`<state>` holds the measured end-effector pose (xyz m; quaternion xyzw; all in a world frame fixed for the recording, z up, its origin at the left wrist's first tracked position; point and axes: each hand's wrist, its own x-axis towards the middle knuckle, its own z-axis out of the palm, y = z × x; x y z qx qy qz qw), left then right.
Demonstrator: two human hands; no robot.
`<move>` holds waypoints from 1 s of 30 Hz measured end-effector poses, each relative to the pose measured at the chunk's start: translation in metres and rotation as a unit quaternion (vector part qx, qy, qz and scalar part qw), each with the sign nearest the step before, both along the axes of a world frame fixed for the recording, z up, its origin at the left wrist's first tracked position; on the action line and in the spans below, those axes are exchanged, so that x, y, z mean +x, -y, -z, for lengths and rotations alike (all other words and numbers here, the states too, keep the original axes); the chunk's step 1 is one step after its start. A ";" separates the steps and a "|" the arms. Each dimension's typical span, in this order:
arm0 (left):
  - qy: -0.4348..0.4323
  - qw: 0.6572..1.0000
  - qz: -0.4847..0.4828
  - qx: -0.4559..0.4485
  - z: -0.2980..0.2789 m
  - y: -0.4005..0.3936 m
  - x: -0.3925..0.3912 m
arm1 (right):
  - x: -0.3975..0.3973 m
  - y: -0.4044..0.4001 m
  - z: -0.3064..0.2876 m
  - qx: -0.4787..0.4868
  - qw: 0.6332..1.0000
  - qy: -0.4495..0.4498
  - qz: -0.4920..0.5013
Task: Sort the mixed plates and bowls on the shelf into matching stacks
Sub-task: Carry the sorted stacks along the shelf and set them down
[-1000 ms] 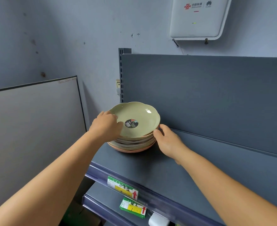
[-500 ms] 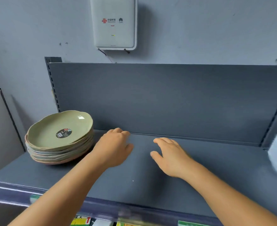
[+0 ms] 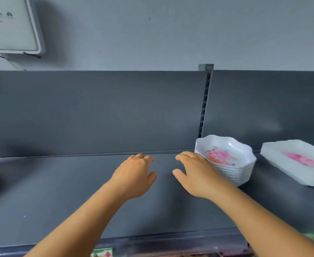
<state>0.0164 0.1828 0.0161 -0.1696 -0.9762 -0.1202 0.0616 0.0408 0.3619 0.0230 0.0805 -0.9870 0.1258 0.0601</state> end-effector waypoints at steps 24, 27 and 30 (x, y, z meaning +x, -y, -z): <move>0.228 0.873 -0.039 0.431 0.014 -0.160 -0.034 | -0.010 -0.164 0.032 -0.561 0.803 0.087 0.180; 0.236 0.846 -0.053 0.476 0.016 -0.154 -0.034 | -0.012 -0.158 0.032 -0.560 0.805 0.081 0.176; 0.240 0.834 -0.061 0.492 0.018 -0.140 -0.032 | -0.013 -0.147 0.032 -0.556 0.810 0.084 0.167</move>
